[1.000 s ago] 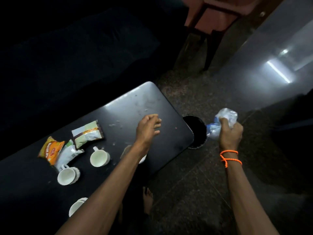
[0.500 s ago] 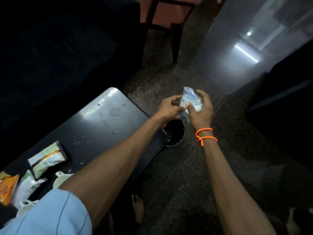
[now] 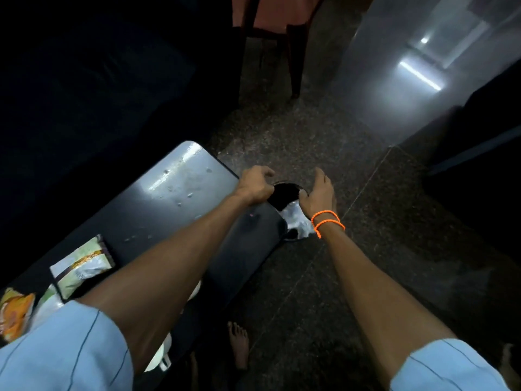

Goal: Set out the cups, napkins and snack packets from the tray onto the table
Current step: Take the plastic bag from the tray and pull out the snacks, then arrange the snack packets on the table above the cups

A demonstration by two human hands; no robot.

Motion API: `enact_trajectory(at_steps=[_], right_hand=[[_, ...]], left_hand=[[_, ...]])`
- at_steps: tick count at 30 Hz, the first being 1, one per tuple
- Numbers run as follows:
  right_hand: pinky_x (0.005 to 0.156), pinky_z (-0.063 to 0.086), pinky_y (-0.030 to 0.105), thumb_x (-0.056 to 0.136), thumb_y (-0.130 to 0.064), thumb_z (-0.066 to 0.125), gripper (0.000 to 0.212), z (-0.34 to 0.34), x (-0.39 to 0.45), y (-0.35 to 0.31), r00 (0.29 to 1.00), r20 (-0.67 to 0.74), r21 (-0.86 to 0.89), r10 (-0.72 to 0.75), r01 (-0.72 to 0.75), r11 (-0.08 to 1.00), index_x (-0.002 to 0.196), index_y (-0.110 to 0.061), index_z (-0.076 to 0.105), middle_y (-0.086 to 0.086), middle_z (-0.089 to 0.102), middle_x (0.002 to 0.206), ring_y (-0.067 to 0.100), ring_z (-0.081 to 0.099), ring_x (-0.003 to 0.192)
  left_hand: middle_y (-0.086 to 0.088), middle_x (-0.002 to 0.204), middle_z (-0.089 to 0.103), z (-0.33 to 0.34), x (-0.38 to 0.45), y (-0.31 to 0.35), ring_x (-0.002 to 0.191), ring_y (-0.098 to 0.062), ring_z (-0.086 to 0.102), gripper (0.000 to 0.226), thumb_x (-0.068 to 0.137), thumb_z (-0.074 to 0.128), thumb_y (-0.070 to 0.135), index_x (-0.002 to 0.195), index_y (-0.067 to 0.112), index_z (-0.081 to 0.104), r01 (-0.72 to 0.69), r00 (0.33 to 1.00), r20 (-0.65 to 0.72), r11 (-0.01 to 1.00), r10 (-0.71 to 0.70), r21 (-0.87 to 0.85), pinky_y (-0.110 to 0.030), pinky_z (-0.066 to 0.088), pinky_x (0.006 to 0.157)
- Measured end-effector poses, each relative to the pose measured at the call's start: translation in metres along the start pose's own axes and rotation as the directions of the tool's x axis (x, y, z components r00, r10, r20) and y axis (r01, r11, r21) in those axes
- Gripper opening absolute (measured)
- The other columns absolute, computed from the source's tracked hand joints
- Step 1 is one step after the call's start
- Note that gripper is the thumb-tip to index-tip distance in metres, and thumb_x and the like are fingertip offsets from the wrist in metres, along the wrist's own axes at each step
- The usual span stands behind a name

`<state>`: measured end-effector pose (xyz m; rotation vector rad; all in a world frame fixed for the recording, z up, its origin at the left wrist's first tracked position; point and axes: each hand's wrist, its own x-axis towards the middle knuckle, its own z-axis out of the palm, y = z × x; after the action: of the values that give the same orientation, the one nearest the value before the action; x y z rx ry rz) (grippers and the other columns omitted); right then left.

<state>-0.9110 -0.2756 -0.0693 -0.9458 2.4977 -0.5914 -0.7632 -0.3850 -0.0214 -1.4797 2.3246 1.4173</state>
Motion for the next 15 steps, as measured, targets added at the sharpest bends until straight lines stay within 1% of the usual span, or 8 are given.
enact_trajectory(at_steps=[1,3,5,6,9,12,15], right_hand=[[0.109,0.040,0.046,0.086,-0.013,0.064,0.073,0.004,-0.003,-0.007,1.000,0.007,0.000,0.008,-0.008,1.000,0.152,-0.007,0.033,0.023,0.044,0.148,0.041,0.045,0.134],[0.105,0.044,0.044,0.084,-0.010,0.062,0.070,0.014,-0.009,-0.025,0.999,0.037,0.001,0.005,-0.005,1.000,0.150,-0.007,0.038,0.025,0.050,0.142,0.043,0.050,0.129],[0.102,0.045,0.044,0.083,-0.011,0.062,0.066,0.026,-0.016,-0.048,0.996,0.084,-0.003,-0.035,0.036,0.999,0.146,-0.007,0.043,0.026,0.055,0.135,0.044,0.053,0.123],[0.101,0.046,0.043,0.083,-0.011,0.063,0.063,0.034,-0.021,-0.061,0.992,0.109,-0.003,-0.063,0.064,0.998,0.144,-0.007,0.044,0.026,0.056,0.132,0.044,0.055,0.121],[0.100,0.046,0.042,0.085,-0.014,0.067,0.062,0.061,-0.037,-0.107,0.972,0.171,0.030,-0.164,0.161,0.986,0.143,-0.006,0.046,0.025,0.058,0.130,0.042,0.057,0.119],[0.100,0.047,0.040,0.083,-0.013,0.068,0.061,0.090,-0.059,-0.155,0.943,0.210,0.077,-0.260,0.249,0.965,0.141,-0.008,0.049,0.023,0.061,0.129,0.038,0.060,0.116],[0.093,0.047,0.030,0.084,-0.011,0.066,0.060,0.128,-0.092,-0.206,0.897,0.282,0.123,-0.340,0.317,0.940,0.142,-0.010,0.051,0.019,0.063,0.127,0.032,0.064,0.109]], left_hand=[[-0.009,0.144,0.065,-0.005,-0.002,-0.010,0.134,-0.025,0.060,0.049,0.091,0.069,0.012,0.140,0.014,0.065,0.021,0.999,-0.029,0.999,-0.022,-0.028,-0.029,0.046,0.108],[-0.010,0.136,0.070,-0.014,-0.008,-0.029,0.127,-0.025,0.064,0.043,0.091,0.071,0.014,0.134,0.015,0.069,0.065,0.993,-0.096,0.992,-0.075,-0.107,-0.030,0.048,0.105],[-0.010,0.129,0.073,-0.025,-0.018,-0.048,0.121,-0.024,0.067,0.038,0.091,0.071,0.015,0.129,0.014,0.072,0.089,0.984,-0.139,0.982,-0.113,-0.168,-0.028,0.049,0.101],[-0.009,0.128,0.074,-0.032,-0.024,-0.060,0.120,-0.024,0.068,0.036,0.091,0.072,0.015,0.128,0.014,0.072,0.099,0.979,-0.157,0.977,-0.129,-0.186,-0.028,0.049,0.101],[-0.009,0.127,0.074,-0.055,-0.048,-0.101,0.120,-0.023,0.067,0.034,0.092,0.072,0.015,0.126,0.014,0.073,0.135,0.957,-0.214,0.955,-0.195,-0.264,-0.031,0.051,0.106],[-0.009,0.123,0.074,-0.079,-0.076,-0.148,0.117,-0.023,0.068,0.033,0.092,0.073,0.013,0.125,0.013,0.073,0.181,0.925,-0.260,0.922,-0.279,-0.343,-0.029,0.052,0.102],[-0.009,0.123,0.075,-0.100,-0.109,-0.203,0.115,-0.023,0.069,0.033,0.092,0.072,0.011,0.125,0.013,0.074,0.221,0.875,-0.318,0.887,-0.364,-0.406,-0.033,0.055,0.103]])
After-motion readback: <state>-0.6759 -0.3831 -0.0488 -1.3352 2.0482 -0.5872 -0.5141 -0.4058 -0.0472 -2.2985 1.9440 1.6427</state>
